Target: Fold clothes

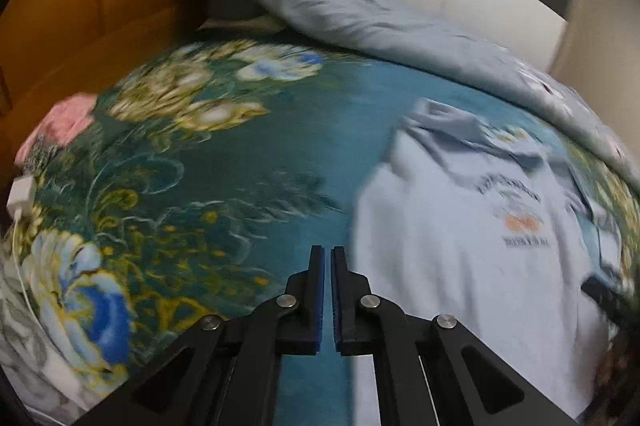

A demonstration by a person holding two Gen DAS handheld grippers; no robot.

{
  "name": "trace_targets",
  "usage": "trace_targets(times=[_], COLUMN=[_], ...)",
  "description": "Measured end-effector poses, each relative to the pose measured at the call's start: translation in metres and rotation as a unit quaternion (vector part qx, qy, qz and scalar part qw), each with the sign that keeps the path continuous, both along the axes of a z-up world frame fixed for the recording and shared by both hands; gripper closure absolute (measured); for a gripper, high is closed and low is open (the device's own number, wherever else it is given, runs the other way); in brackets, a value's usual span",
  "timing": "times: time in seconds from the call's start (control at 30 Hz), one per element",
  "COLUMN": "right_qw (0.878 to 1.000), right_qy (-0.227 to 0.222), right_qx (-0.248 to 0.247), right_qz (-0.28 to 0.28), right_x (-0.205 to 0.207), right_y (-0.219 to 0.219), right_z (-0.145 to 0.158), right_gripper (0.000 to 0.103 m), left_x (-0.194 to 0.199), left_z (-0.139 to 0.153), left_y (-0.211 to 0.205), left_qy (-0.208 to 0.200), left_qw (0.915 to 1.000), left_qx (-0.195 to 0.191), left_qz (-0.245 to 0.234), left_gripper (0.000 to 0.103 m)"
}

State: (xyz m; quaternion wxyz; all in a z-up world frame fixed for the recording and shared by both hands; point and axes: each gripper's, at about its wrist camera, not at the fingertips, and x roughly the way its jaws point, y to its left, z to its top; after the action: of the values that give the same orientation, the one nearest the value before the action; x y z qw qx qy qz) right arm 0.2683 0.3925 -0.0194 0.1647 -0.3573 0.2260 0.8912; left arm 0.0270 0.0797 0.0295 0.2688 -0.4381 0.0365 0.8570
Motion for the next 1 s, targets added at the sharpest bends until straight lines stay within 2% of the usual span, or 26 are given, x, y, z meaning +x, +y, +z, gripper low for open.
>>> trace_targets(times=[0.1, 0.2, 0.27, 0.3, 0.33, 0.37, 0.5, 0.57, 0.6, 0.7, 0.83, 0.9, 1.0], right_qw=[1.0, 1.0, 1.0, 1.0, 1.0, 1.0, 1.0, 1.0, 1.0, 1.0, 1.0, 1.0, 1.0], right_qy=[-0.002, -0.007, -0.007, -0.008, -0.008, -0.009, -0.011, -0.009, -0.008, -0.007, -0.006, -0.006, -0.008], right_qx=[0.005, 0.014, 0.015, 0.015, 0.016, 0.017, 0.021, 0.02, 0.019, 0.019, 0.018, 0.018, 0.021], right_qz=[0.001, -0.001, -0.001, -0.001, 0.0, 0.0, 0.001, 0.001, 0.001, 0.003, 0.006, 0.007, 0.009], right_x=[-0.002, -0.003, -0.004, -0.004, -0.004, -0.004, -0.005, -0.004, -0.004, -0.004, -0.005, -0.005, -0.006], right_y=[-0.002, -0.004, -0.004, -0.004, -0.004, -0.005, -0.006, -0.005, -0.005, -0.006, -0.006, -0.006, -0.006], right_z=[-0.001, 0.0, -0.001, -0.001, -0.001, -0.001, -0.001, -0.001, -0.002, -0.002, -0.002, -0.003, -0.003], right_gripper=[0.028, 0.028, 0.028, 0.028, 0.028, 0.028, 0.027, 0.027, 0.027, 0.027, 0.024, 0.023, 0.023], left_x=[0.004, 0.026, 0.04, 0.047, 0.055, 0.065, 0.086, 0.085, 0.082, 0.068, 0.043, 0.023, -0.012], left_z=[0.002, -0.005, -0.013, -0.016, -0.019, -0.022, -0.036, -0.04, -0.042, -0.041, -0.029, -0.019, -0.008], left_y=[0.001, 0.019, 0.032, 0.039, 0.047, 0.055, 0.076, 0.076, 0.074, 0.058, 0.038, 0.025, 0.013], left_qy=[-0.017, -0.034, -0.052, -0.057, -0.057, -0.053, -0.025, -0.022, -0.028, -0.046, -0.009, 0.03, 0.085], left_qw=[0.9988, 0.9963, 0.9938, 0.9925, 0.9918, 0.9912, 0.9901, 0.9904, 0.9908, 0.9935, 0.9979, 0.9978, 0.9904], left_qx=[0.041, 0.051, 0.054, 0.055, 0.048, 0.037, -0.031, -0.044, -0.043, -0.01, -0.023, -0.054, -0.107], left_qz=[-0.022, -0.06, -0.082, -0.093, -0.104, -0.116, -0.135, -0.129, -0.125, -0.103, -0.06, -0.023, 0.02], left_gripper=[0.099, 0.093, 0.073, 0.056, 0.047, 0.045, 0.048, 0.077, 0.098, 0.099, 0.099, 0.099, 0.099])
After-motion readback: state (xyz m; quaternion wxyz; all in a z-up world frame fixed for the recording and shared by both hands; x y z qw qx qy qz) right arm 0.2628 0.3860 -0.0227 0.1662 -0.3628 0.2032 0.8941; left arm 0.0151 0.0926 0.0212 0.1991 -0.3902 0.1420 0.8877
